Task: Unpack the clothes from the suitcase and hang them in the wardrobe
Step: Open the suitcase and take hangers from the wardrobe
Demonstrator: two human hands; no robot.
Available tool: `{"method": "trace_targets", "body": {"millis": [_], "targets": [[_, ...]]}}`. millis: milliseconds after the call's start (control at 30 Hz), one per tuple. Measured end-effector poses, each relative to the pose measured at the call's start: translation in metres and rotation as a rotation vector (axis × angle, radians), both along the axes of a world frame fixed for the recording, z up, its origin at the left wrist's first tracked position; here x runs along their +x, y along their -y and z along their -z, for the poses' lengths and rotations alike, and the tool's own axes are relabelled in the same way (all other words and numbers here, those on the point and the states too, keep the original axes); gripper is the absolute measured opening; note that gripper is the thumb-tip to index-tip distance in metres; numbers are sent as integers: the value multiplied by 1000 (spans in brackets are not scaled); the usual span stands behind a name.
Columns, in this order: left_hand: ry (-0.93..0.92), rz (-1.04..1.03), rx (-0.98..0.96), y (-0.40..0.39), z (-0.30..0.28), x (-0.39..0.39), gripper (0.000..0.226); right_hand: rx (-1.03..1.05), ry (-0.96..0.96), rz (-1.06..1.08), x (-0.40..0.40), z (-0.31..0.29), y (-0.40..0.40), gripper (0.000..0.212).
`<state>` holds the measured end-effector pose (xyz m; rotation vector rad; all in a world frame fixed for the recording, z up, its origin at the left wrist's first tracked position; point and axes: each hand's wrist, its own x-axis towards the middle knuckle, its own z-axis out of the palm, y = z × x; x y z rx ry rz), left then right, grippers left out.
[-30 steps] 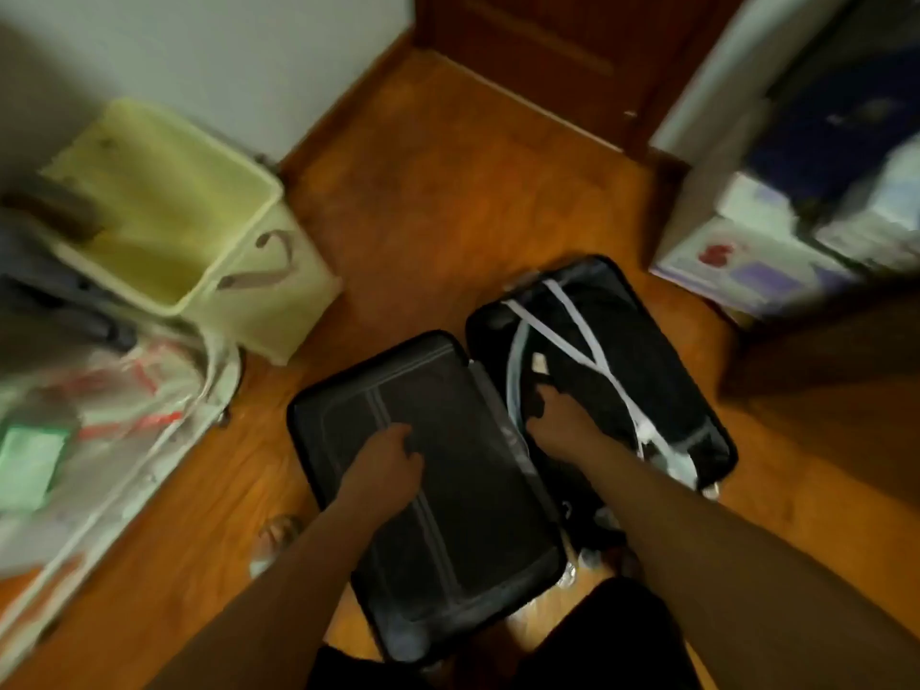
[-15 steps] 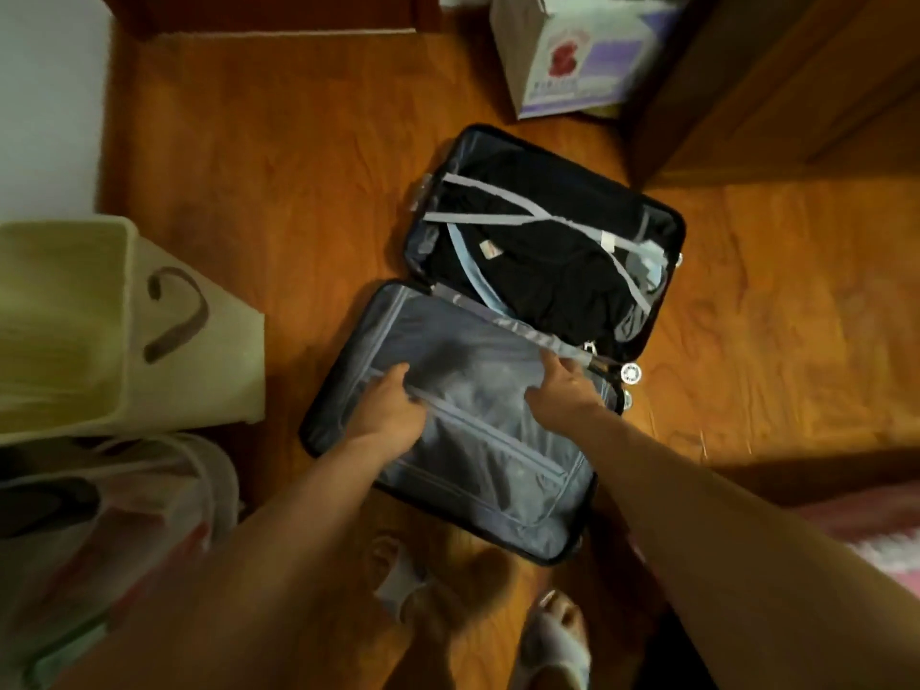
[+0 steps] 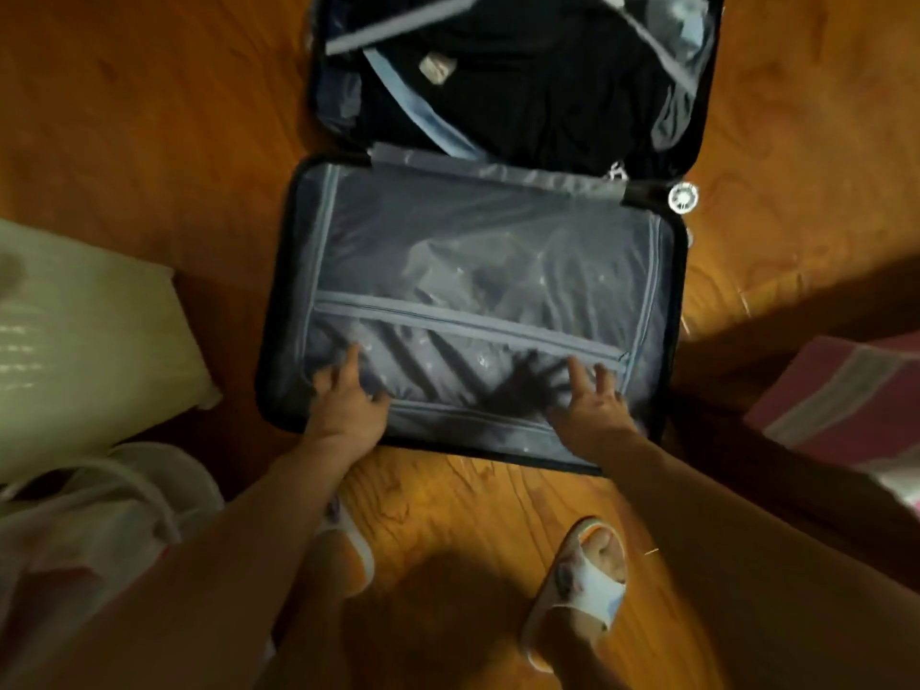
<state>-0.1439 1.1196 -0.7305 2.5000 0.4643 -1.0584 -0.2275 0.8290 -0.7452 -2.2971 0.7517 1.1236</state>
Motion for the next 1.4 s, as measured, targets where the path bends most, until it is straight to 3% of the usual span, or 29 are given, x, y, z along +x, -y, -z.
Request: {"method": "trace_targets", "body": {"millis": [200, 400, 600, 733, 800, 1100, 1400], "targets": [[22, 152, 213, -48, 76, 24, 90, -88, 70, -1, -7, 63, -45, 92], [103, 248, 181, -96, 121, 57, 89, -352, 138, 11, 8, 105, -34, 95], [307, 196, 173, -103, 143, 67, 89, -373, 200, 114, 53, 115, -11, 106], [330, 0, 212, -85, 156, 86, 97, -324, 207, 136, 59, 129, -9, 107], [343, -2, 258, -74, 161, 90, 102, -333, 207, 123, 58, 137, -5, 105], [332, 250, 362, -2, 174, 156, 94, -403, 240, 245, 86, 163, 34, 98], [499, 577, 402, 76, 179, 274, 92, -463, 259, 487, 118, 185, 57, 100]]}}
